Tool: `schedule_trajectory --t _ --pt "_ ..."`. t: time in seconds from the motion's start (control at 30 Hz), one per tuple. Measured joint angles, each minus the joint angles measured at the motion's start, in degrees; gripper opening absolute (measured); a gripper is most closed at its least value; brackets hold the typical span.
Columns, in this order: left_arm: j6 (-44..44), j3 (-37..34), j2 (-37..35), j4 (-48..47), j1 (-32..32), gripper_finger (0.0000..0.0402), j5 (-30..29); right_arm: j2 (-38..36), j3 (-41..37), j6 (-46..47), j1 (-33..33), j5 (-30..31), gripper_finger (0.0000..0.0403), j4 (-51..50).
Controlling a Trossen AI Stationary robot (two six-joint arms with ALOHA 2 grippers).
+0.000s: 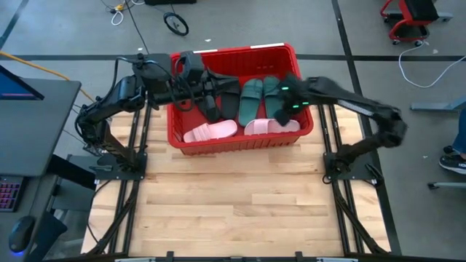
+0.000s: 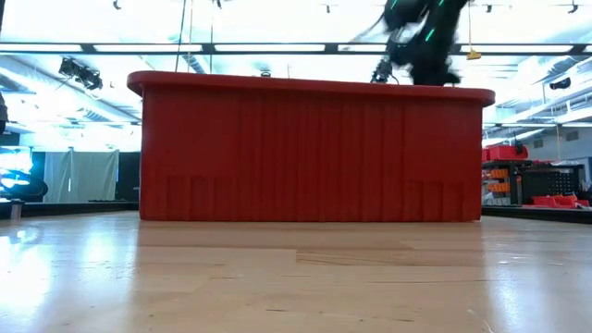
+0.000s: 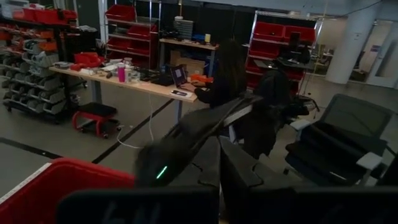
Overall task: Pick and place slides into bin
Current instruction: Return to Home Position
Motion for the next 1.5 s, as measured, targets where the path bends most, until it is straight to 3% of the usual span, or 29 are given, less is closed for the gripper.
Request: schedule_trajectory --t 0.3,0.5,0.67,0.83,1.1,1.27,1.5 --pt "0.0 0.0 0.0 0.0 -0.4 0.0019 -1.2 -15.2 3.5 2.6 5.9 -1.6 0.0000 -1.3" --pt "0.0 0.0 0.0 -0.4 -2.0 0.0005 -1.1 -22.8 3.4 3.0 14.2 -1.8 0.0000 -1.3" --pt "-0.5 0.0 0.0 -3.9 -3.8 0.0020 -1.2 -28.0 3.5 2.9 21.0 -1.6 0.0007 -1.3" --pt "-2.1 -0.1 -2.5 -14.3 -5.5 0.0027 -1.5 -32.3 3.5 1.8 23.8 -1.7 0.0020 -1.6" --pt "-6.1 0.0 -11.2 -34.2 -6.4 0.0005 -3.2 -39.6 3.5 1.9 24.6 -1.8 0.0014 -2.7" --pt "-12.9 0.0 -15.0 -44.0 -7.8 0.0017 -3.0 -43.8 3.5 0.9 24.6 -1.8 0.0015 -9.8" --pt "-13.6 0.0 -19.6 -47.3 -8.3 0.0048 -2.8 -49.0 3.5 3.5 24.6 -2.6 0.0015 -14.7"
